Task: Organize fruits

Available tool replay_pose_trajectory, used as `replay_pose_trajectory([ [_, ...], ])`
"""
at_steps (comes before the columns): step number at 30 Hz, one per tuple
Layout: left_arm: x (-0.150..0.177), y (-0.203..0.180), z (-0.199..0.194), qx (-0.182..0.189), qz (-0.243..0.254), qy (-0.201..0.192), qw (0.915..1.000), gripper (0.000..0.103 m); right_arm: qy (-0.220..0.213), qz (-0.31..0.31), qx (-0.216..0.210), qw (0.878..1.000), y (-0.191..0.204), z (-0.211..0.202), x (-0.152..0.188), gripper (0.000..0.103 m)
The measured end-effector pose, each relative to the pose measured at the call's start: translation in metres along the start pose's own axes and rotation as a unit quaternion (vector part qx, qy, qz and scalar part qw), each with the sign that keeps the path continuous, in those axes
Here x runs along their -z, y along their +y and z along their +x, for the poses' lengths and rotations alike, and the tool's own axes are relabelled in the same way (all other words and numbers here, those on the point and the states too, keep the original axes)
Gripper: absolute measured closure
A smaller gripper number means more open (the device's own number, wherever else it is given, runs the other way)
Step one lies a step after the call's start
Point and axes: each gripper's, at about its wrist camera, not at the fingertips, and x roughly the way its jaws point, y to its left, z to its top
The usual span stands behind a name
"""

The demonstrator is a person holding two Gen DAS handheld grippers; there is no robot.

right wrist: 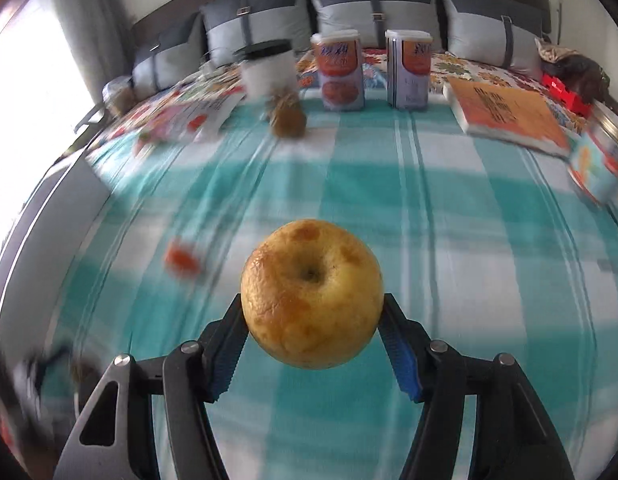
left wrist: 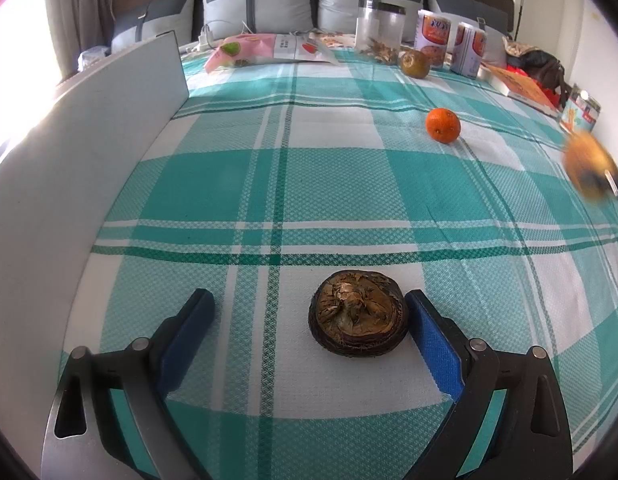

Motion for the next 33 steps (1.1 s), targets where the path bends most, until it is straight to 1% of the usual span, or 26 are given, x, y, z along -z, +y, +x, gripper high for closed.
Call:
replay_pose_trajectory([
  [1, 0.0, 0.0, 0.0, 0.0, 0.0, 0.0, 1.0, 0.006, 0.0, -0.003, 0.0, 1.0, 0.005, -0.01, 0.023, 0.04],
  [3, 0.0, 0.0, 0.0, 0.0, 0.0, 0.0, 1.0, 0.006, -0.001, -0.011, 0.004, 1.0, 0.016, -0.016, 0.052, 0.039],
  [6, 0.0, 0.0, 0.0, 0.0, 0.0, 0.0, 1.0, 0.006, 0.007, -0.001, 0.004, 1.0, 0.029, -0.008, 0.087, 0.039],
  [7, 0.0, 0.0, 0.0, 0.0, 0.0, 0.0, 1.0, 0.006, -0.011, -0.005, 0.018, 1.0, 0.036, -0.008, 0.095, 0.036],
  [8, 0.0, 0.0, 0.0, 0.0, 0.0, 0.0, 1.0, 0.006, -0.02, -0.013, 0.031, 0.999, 0.042, -0.008, 0.1, 0.028],
  [9, 0.0, 0.0, 0.0, 0.0, 0.0, 0.0, 1.0, 0.006, -0.019, -0.018, 0.039, 0.999, 0.047, -0.006, 0.102, 0.022],
  [10, 0.0, 0.0, 0.0, 0.0, 0.0, 0.0, 1.0, 0.006, -0.019, -0.023, 0.044, 0.999, 0.053, -0.003, 0.105, 0.011],
  [11, 0.0, 0.0, 0.0, 0.0, 0.0, 0.0, 1.0, 0.006, -0.018, -0.031, 0.049, 0.998, 0.057, -0.001, 0.107, 0.002],
  [12, 0.001, 0.0, 0.0, 0.0, 0.0, 0.0, 1.0, 0.006, -0.008, -0.051, 0.063, 0.997, 0.065, 0.004, 0.108, 0.001],
  [13, 0.001, 0.0, 0.0, 0.0, 0.0, 0.0, 1.0, 0.006, -0.011, -0.057, 0.07, 0.996, 0.068, 0.004, 0.108, 0.0],
  [16, 0.001, 0.0, 0.0, 0.0, 0.0, 0.0, 1.0, 0.006, -0.008, -0.047, 0.059, 0.997, 0.062, 0.005, 0.107, 0.0],
  [33, 0.0, 0.0, 0.0, 0.0, 0.0, -0.001, 1.0, 0.006, -0.009, -0.05, 0.063, 0.997, 0.064, 0.005, 0.108, 0.0],
])
